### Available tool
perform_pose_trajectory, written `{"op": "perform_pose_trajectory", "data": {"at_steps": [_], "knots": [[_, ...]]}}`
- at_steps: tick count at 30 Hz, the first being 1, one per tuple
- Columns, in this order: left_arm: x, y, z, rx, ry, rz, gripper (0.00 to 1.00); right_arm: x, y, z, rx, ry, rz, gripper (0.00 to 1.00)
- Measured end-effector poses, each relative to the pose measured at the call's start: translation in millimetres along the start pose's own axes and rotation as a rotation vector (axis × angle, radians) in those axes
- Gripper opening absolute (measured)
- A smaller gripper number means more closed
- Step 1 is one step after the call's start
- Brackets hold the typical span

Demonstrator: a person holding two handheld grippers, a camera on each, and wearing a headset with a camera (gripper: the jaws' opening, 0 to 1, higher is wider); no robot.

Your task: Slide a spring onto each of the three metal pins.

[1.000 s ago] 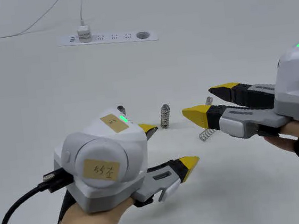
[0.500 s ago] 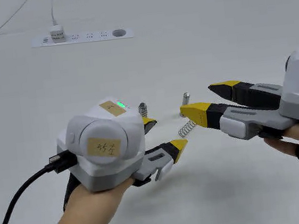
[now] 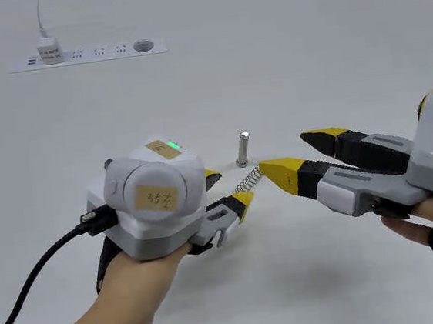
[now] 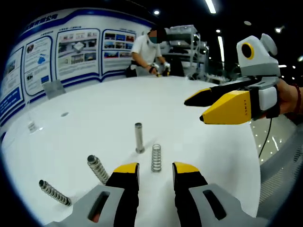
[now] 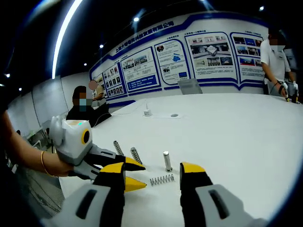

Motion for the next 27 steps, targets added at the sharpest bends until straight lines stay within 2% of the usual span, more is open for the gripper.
{"op": "perform_pose_trajectory", "data": {"at_steps": [7, 14, 20, 27], "knots": [[-12.6, 1.3, 1.1, 0.002, 0.004, -0.018, 0.23, 5.8, 4.1, 2.6, 0.001, 0.013, -0.012, 0.48], [-22.0, 7.4, 0.2, -0.011, 0.008, -0.055, 0.19, 9.4, 4.8, 6.1, -0.013, 0.024, -0.007, 0.48], [-25.8, 11.8, -1.0, -0.024, 0.008, -0.079, 0.16, 9.8, 6.1, 6.6, -0.021, 0.023, -0.007, 0.48], [-25.0, 10.8, -0.4, -0.05, 0.007, -0.083, 0.12, 8.1, 7.9, 6.8, -0.018, 0.021, -0.016, 0.47]]}}
Point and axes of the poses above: the centre of the closed fingertips' face, and the gripper's own axes: x roughly backward along the fingers, z roughly to its right, y roughly out of its underside, the point moved 4 cm from there along x, roughly backward along the fingers, and after that the axes turned 1 degree about x, right-handed, at the moved point
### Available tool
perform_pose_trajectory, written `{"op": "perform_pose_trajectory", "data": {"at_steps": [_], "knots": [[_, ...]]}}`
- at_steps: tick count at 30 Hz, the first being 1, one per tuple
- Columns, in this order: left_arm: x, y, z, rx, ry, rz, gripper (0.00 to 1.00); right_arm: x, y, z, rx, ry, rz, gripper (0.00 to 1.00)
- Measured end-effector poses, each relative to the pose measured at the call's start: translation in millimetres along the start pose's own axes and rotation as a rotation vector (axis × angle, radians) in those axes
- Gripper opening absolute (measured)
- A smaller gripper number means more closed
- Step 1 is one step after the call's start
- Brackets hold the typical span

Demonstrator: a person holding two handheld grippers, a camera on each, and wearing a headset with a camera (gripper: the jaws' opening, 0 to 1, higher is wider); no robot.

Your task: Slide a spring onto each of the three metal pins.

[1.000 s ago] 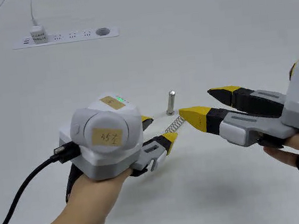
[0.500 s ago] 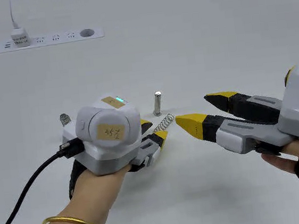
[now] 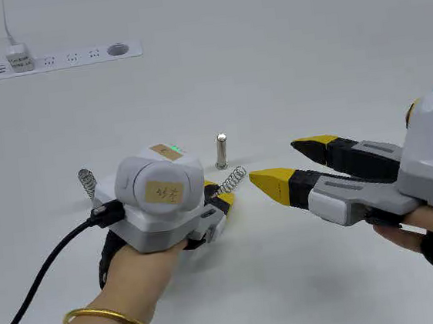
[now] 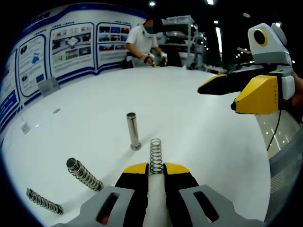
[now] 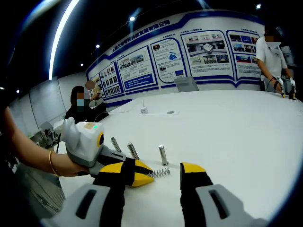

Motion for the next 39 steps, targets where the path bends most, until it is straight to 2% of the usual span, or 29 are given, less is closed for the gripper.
{"op": "perform_pose_trajectory", "data": {"at_steps": [6, 16, 23, 27, 32, 39], "knots": [[1.3, 0.5, 2.4, -0.018, 0.014, -0.01, 0.1, -1.0, 2.3, -0.2, -0.006, 0.0, -0.007, 0.47], [9.8, 2.4, 6.5, -0.007, 0.015, -0.012, 0.09, -0.2, -1.5, -1.1, -0.008, 0.0, -0.002, 0.47], [22.6, -7.8, 8.1, 0.028, 0.028, 0.044, 0.09, 1.2, -5.2, -1.6, -0.021, -0.003, 0.003, 0.47], [31.7, -13.3, 10.5, 0.111, 0.056, 0.105, 0.09, -0.3, -9.0, -2.0, -0.041, -0.009, 0.012, 0.47], [42.5, -14.7, 10.9, 0.175, 0.074, 0.154, 0.09, -4.1, -14.5, -5.3, -0.043, -0.032, 0.011, 0.47], [57.4, -20.2, 13.1, 0.192, 0.089, 0.207, 0.09, -9.5, -16.6, -11.2, -0.076, -0.062, -0.002, 0.45]]}}
Point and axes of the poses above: the centre of the closed fingertips' face, and the gripper's own axes: x roughly backward along the fingers, z roughly to its right, y roughly out of its underside, the point moved 4 cm from there along x, roughly backward along the fingers, and after that the axes turned 1 degree about x, right-handed, at the moved point
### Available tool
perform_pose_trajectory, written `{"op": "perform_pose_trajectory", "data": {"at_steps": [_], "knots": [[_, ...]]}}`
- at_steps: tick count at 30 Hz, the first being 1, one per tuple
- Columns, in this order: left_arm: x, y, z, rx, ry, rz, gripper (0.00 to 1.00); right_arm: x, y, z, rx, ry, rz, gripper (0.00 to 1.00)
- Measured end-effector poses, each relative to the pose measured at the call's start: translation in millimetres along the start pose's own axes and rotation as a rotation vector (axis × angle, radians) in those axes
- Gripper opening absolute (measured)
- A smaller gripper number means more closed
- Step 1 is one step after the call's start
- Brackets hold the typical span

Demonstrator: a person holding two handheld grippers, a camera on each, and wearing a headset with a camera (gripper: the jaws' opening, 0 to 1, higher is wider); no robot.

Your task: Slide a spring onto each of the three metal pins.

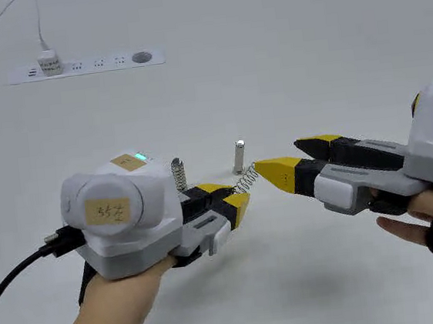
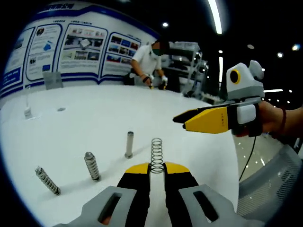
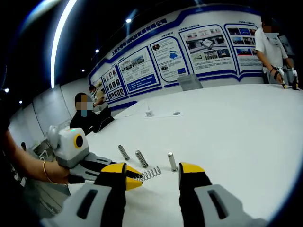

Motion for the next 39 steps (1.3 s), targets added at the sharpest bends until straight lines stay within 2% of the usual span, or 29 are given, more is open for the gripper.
{"op": "perform_pose_trajectory", "data": {"at_steps": [5, 13, 18, 27, 30, 35, 39], "knots": [[9.5, -6.9, 4.7, 0.01, 0.016, 0.051, 0.09, -3.1, -1.1, -6.0, -0.034, -0.025, 0.005, 0.42], [22.0, -17.1, 8.4, 0.003, 0.051, 0.135, 0.09, -6.9, 1.3, -15.6, -0.092, -0.067, -0.007, 0.32], [27.2, -18.1, 11.5, 0.004, 0.068, 0.151, 0.1, -8.5, -0.7, -22.7, -0.155, -0.106, 0.007, 0.29], [36.6, -23.9, 15.8, 0.003, 0.088, 0.194, 0.1, -12.1, -3.9, -35.1, -0.196, -0.168, 0.004, 0.22], [40.0, -28.0, 17.1, 0.0, 0.096, 0.213, 0.1, -12.9, -6.7, -40.0, -0.244, -0.202, 0.015, 0.2], [43.8, -32.5, 17.3, 0.0, 0.101, 0.23, 0.1, -12.3, -12.3, -40.9, -0.288, -0.228, 0.041, 0.15], [45.6, -36.1, 18.7, -0.005, 0.103, 0.243, 0.1, -11.5, -16.9, -43.2, -0.363, -0.269, 0.059, 0.13]]}}
Point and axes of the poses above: the centre of the closed fingertips' face, and the gripper's own axes: x roughly backward along the fingers, z roughly to its right, y roughly out of its underside, the point moved 4 cm from there along x, roughly backward along the fingers, and after that the axes turned 1 degree about x, right-handed, at the moved point
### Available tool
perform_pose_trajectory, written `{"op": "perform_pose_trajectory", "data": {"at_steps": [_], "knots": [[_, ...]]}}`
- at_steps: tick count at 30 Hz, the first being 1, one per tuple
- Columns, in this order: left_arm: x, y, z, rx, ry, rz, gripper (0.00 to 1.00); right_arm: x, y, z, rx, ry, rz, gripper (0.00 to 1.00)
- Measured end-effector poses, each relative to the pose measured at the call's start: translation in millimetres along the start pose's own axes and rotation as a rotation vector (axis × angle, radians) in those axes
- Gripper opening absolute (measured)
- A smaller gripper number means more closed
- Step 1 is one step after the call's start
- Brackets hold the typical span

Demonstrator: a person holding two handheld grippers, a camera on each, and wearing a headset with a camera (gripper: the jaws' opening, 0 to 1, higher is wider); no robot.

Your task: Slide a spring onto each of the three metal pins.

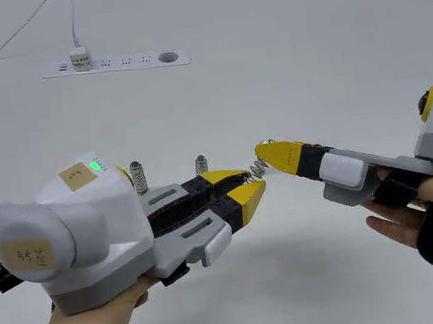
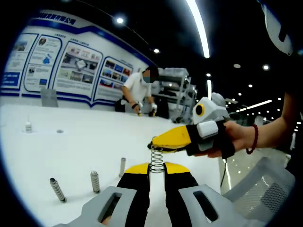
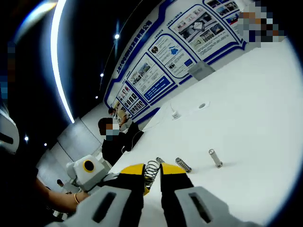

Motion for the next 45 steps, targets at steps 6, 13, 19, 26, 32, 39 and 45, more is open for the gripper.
{"op": "perform_pose_trajectory", "data": {"at_steps": [6, 13, 19, 26, 32, 39, 45], "knots": [[1.1, -2.5, 0.8, -0.008, -0.002, 0.002, 0.1, -0.6, -1.0, -3.8, -0.024, -0.032, 0.015, 0.12], [3.2, -3.5, -0.1, -0.02, -0.017, -0.015, 0.1, -2.9, -0.4, -7.1, -0.012, -0.049, 0.02, 0.11], [4.9, -3.2, -0.9, -0.033, -0.032, -0.027, 0.12, -4.8, -0.9, -9.3, 0.024, -0.051, 0.023, 0.11], [7.6, 4.8, -5.0, -0.056, -0.06, -0.086, 0.19, -6.4, -5.6, -6.5, 0.089, -0.023, 0.022, 0.11], [13.6, 10.9, -11.6, -0.091, -0.099, -0.126, 0.21, -8.3, -12.4, -0.9, 0.173, 0.018, 0.013, 0.11], [25.9, 20.2, -22.6, -0.129, -0.163, -0.193, 0.26, -11.6, -19.7, 6.9, 0.269, 0.055, -0.01, 0.11], [34.7, 25.5, -29.7, -0.14, -0.196, -0.219, 0.3, -15.0, -24.6, 15.4, 0.351, 0.092, -0.033, 0.11]]}}
Point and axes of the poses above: the centre of the closed fingertips' face, and the gripper's own axes: x roughly backward along the fingers, z roughly to its right, y roughly out of its underside, the point moved 4 cm from there along x, roughly backward along the fingers, and after that the axes turned 1 degree about x, right-handed, at the moved point
